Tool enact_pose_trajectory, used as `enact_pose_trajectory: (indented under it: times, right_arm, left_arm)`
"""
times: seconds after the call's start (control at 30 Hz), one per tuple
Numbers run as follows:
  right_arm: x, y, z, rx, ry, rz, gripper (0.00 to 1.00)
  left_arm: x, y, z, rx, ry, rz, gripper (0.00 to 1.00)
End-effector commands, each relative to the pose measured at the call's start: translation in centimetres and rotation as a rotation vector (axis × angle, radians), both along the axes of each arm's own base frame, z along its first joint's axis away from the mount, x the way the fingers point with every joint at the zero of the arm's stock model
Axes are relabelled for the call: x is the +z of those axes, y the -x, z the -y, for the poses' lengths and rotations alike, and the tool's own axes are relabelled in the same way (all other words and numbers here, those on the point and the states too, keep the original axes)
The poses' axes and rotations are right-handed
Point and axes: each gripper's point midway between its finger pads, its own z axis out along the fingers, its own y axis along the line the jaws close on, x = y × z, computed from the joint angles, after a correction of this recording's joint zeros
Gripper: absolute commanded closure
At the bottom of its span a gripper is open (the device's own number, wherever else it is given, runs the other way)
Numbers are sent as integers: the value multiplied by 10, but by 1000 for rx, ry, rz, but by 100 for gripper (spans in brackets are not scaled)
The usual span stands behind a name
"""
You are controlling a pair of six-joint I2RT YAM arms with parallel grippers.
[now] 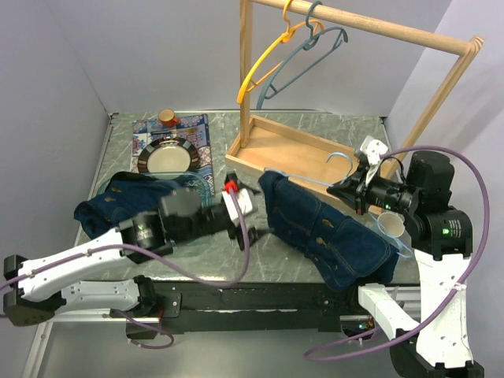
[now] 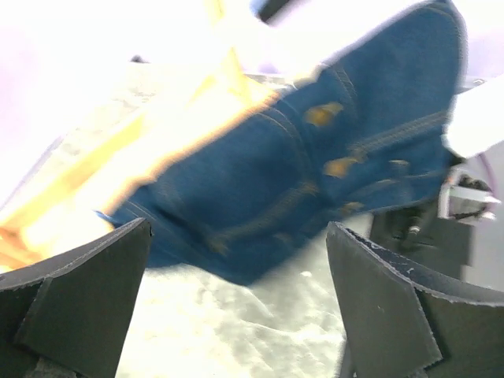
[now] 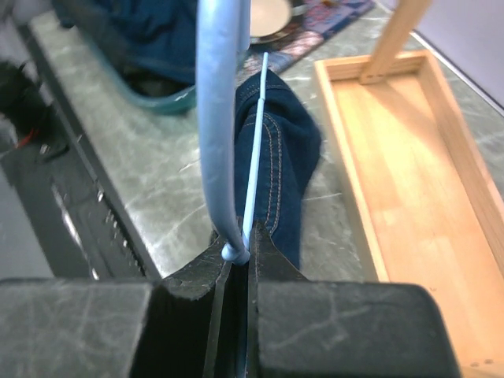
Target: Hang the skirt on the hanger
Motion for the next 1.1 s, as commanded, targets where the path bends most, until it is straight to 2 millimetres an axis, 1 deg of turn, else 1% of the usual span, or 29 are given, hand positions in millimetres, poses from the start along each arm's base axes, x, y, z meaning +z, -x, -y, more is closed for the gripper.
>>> enact_pose_trajectory:
  times: [0.0, 0.03, 0.07, 0.13, 0.2, 0.23, 0.27, 0.3, 0.33, 0.37, 0.4, 0.43, 0.47, 0.5, 0.53, 0.57, 0.63, 0.67, 0.73, 0.77, 0.8, 0.83, 0.87, 0.9, 0.93, 0.97, 1.0, 1.03, 1.07]
  right_arm:
    - [-8, 22, -14, 185, 12, 45, 100]
    - [-10, 25, -17, 212, 15, 54, 100]
    - [-12, 27, -19, 232, 15, 55, 100]
    - [-17, 32, -23, 279, 18, 55, 100]
    - [-22, 39, -29, 328, 22, 46, 100]
    - [-23, 40, -31, 344, 27, 49, 100]
    - [-24, 44, -35, 376, 28, 50, 100]
    - [-26, 44, -37, 386, 27, 50, 100]
    - [-26, 46, -39, 394, 28, 48, 100]
    - [-26, 49, -41, 414, 29, 55, 100]
    - [-27, 50, -42, 419, 29, 53, 100]
    - [-29, 52, -43, 436, 34, 60, 100]
    - [-29, 53, -44, 451, 32, 60, 100]
    - [-31, 57, -45, 472, 34, 55, 100]
    - [-32, 58, -46, 485, 32, 56, 100]
    - [-33, 59, -48, 496, 27, 54, 100]
    - [-35, 60, -49, 509, 26, 56, 100]
    - [-36, 62, -50, 523, 20, 49, 100]
    - [-38, 63, -52, 544, 14, 48, 100]
    - [-40, 64, -53, 559, 8, 41, 100]
    - [-40, 65, -53, 564, 4, 40, 100]
    - [-40, 65, -54, 565, 0, 36, 100]
    - [-41, 64, -54, 564, -3, 28, 100]
    - [-42, 65, -54, 565, -4, 23, 96]
    - [-44, 66, -54, 562, -4, 19, 89]
    - [-46, 66, -53, 563, 0, 15, 80]
    - [-48, 67, -53, 561, 5, 10, 71]
    - [-52, 66, -52, 556, 8, -4, 62]
    - [-54, 68, -51, 556, 12, -14, 58]
  left_arm:
    - [26, -4, -1, -103, -59, 72, 3]
    - [20, -7, 6, -115, -90, 63, 3]
    - [28, -9, 9, -120, -90, 78, 3]
    - [18, -12, 17, -141, -135, 70, 3]
    - [21, -14, 23, -157, -132, 93, 3]
    - [16, -14, 29, -180, -145, 87, 3]
    - [19, -15, 32, -194, -142, 99, 3]
    - [17, -14, 35, -211, -150, 98, 2]
    - [7, -9, 43, -261, -173, 77, 1]
    - [9, -8, 45, -280, -174, 74, 1]
    - [1, -6, 52, -307, -189, 55, 2]
    - [-2, -4, 54, -324, -198, 43, 5]
    - [-2, 0, 56, -353, -196, 36, 8]
    - [-7, 0, 60, -361, -205, 21, 15]
    - [-10, 2, 60, -378, -214, 8, 20]
    - [-11, 3, 62, -386, -214, -2, 31]
    - [-19, 5, 64, -394, -227, -32, 52]
    - [-22, 6, 64, -397, -231, -46, 70]
    - [-31, 7, 64, -394, -236, -78, 86]
    - [-31, 7, 65, -394, -225, -83, 99]
    - [-31, 8, 64, -395, -219, -95, 99]
    - [-37, 10, 62, -398, -223, -124, 99]
    - [-32, 10, 59, -393, -206, -125, 99]
    - [-30, 9, 56, -379, -193, -131, 99]
    - [-36, 4, 49, -351, -193, -157, 99]
    - [-24, 4, 40, -340, -154, -142, 99]
    - [-22, 2, 34, -329, -139, -147, 99]
    - [-27, -7, 25, -297, -132, -174, 99]
    - [-17, -5, 15, -295, -101, -163, 99]
